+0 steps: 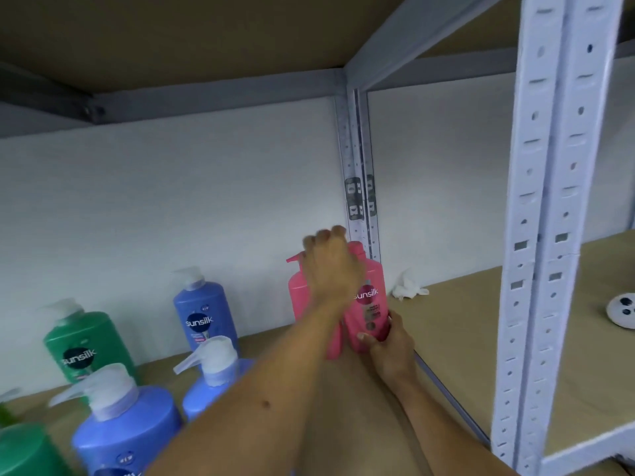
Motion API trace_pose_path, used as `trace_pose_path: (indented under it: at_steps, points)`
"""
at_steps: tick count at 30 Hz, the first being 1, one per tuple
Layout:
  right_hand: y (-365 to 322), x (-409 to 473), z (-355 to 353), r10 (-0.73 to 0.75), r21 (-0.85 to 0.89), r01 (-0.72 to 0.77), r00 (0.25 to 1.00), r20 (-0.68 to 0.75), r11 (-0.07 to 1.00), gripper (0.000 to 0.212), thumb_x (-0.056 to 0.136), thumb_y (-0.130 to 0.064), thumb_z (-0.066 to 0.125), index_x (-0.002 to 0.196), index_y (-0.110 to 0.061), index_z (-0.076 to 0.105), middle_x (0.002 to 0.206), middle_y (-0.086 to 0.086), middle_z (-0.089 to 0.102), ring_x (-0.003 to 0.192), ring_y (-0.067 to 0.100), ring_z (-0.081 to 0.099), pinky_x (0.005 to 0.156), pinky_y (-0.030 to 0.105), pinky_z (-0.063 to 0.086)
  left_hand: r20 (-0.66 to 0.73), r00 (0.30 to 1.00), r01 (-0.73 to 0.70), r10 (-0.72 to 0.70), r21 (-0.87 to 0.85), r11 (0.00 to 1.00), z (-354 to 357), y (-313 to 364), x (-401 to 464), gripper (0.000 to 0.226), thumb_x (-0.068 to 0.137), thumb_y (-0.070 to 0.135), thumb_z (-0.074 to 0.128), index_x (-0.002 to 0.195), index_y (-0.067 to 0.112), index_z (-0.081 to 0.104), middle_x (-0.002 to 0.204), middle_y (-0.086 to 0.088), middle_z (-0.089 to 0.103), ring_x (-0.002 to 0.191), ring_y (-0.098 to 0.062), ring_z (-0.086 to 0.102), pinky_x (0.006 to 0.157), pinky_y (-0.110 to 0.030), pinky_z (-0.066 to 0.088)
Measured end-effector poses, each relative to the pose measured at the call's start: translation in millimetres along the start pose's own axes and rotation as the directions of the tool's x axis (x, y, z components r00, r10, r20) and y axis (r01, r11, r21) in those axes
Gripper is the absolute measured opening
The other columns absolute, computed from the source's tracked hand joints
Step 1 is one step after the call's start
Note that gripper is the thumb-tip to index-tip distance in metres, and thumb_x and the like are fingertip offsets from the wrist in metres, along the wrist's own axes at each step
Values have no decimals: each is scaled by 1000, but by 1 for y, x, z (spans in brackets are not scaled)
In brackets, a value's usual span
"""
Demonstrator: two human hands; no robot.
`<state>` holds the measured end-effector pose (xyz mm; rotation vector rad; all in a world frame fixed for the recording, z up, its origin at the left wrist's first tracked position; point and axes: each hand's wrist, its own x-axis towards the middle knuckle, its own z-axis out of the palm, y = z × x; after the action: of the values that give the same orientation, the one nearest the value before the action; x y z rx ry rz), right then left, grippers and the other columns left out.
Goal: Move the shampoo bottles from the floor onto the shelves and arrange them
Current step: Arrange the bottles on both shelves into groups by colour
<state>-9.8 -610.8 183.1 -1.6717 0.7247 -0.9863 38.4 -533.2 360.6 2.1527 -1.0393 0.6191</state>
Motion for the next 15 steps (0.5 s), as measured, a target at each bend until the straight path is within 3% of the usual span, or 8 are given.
trace_pose_path:
  at_steps: [3, 7, 10, 15]
  points:
    - [-1, 4, 3, 17, 7, -17, 1000, -5, 1000, 59, 75, -13, 79, 127, -14, 49, 97, -11, 61, 89, 10, 63, 69, 14, 47, 202, 977, 23, -73, 239, 971, -21, -26, 37, 54, 79, 24, 65, 130, 17, 49, 123, -7, 54, 119, -28, 44, 93, -42, 40]
    - [-1, 9, 4, 4, -1, -5, 1000, -27, 1000, 57, 74, -13, 80, 123, -14, 52, 95, -13, 61, 79, -5, 58, 57, 4, 44, 547, 830, -17, -110, 221, 975, -25, -66, 60, 82, 63, 44, 85, 131, 18, 48, 129, -4, 55, 115, -24, 53, 90, -33, 45]
    - [1, 10, 4, -15, -14, 15, 1000, -26, 1000, 56, 74, -12, 79, 123, -12, 51, 93, -15, 58, 77, -11, 53, 56, 1, 43, 600, 800, -106, -35, 199, 974, -22, -85, 57, 79, 60, 37, 89, 126, 16, 50, 124, -3, 58, 104, -21, 54, 82, -28, 42]
    - [4, 13, 7, -45, -53, 44, 999, -26, 998, 57, 76, -14, 79, 125, -10, 50, 97, -10, 59, 80, 3, 57, 60, 4, 43, 607, 792, -176, 62, 131, 976, -20, -92, 57, 74, 62, 26, 89, 124, 14, 49, 120, -6, 59, 96, -20, 52, 82, -31, 46]
